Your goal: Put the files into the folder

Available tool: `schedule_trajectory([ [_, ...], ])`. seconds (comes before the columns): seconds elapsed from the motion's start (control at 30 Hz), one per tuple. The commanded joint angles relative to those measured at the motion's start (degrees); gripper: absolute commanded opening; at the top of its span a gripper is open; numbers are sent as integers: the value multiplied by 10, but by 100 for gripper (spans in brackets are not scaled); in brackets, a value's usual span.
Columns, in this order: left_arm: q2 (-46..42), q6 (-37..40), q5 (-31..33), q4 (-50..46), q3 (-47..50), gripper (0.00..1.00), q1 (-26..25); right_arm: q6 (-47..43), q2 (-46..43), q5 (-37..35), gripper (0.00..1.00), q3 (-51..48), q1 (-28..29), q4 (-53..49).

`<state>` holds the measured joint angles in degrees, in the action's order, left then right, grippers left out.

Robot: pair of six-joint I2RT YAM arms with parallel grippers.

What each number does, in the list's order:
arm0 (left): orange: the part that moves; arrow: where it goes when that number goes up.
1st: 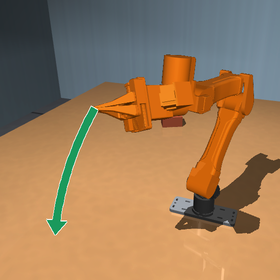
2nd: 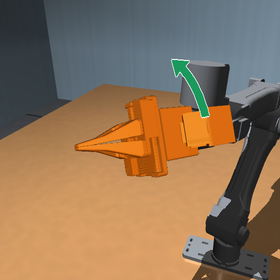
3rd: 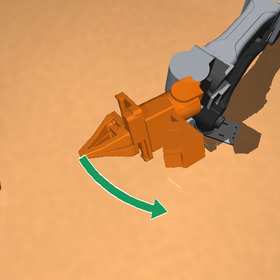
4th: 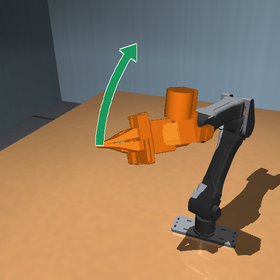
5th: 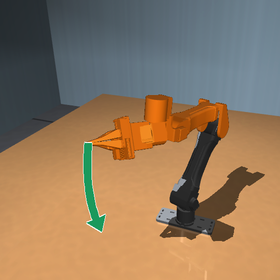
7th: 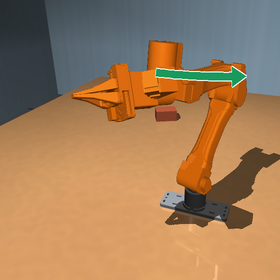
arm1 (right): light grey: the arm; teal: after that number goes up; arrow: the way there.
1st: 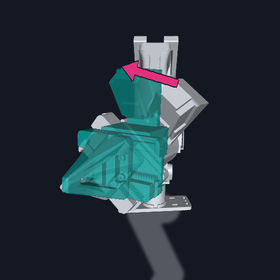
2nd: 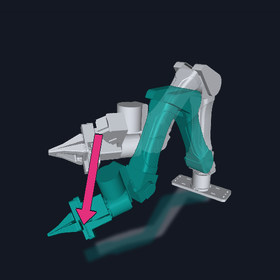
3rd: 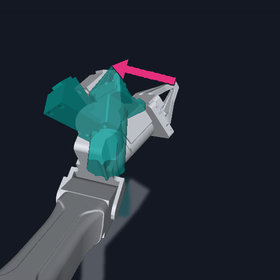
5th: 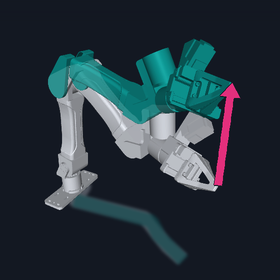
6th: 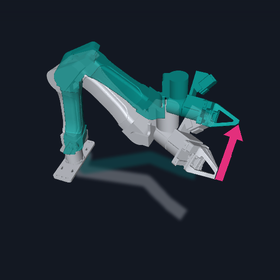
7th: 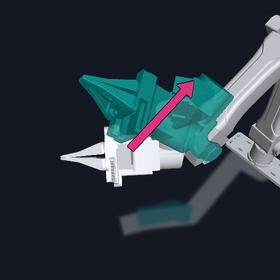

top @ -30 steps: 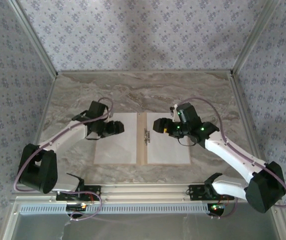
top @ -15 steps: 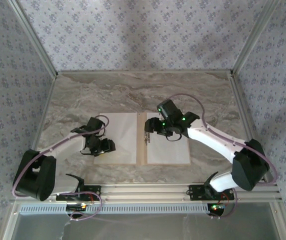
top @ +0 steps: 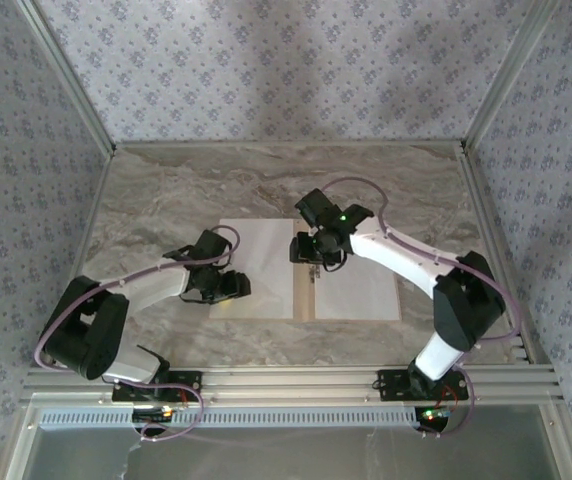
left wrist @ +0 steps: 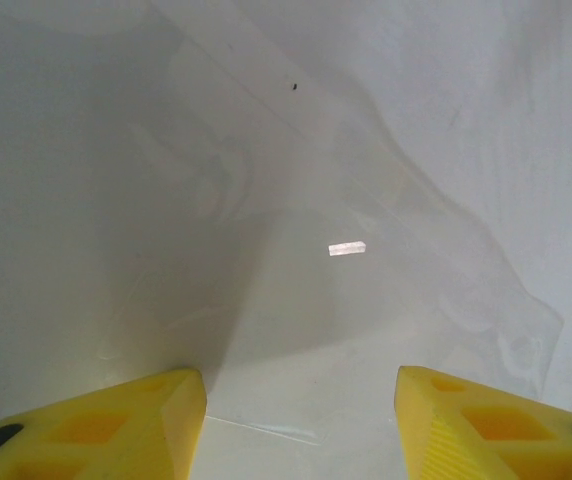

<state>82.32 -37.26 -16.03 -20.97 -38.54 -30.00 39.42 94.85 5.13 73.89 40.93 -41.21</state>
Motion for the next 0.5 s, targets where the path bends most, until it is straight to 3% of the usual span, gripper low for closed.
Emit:
schedule_trajectory([
  [0.0,26,-28,0,4,-1,56,-20,-18,36,-26,49,36,-8,-60],
  [0.13,39,-45,10,12,-3,56,-41,-23,65,-83,47,75,-5,-110],
  [0.47,48,-58,30,4,-10,56,-66,-17,74,-71,47,72,-30,-122],
])
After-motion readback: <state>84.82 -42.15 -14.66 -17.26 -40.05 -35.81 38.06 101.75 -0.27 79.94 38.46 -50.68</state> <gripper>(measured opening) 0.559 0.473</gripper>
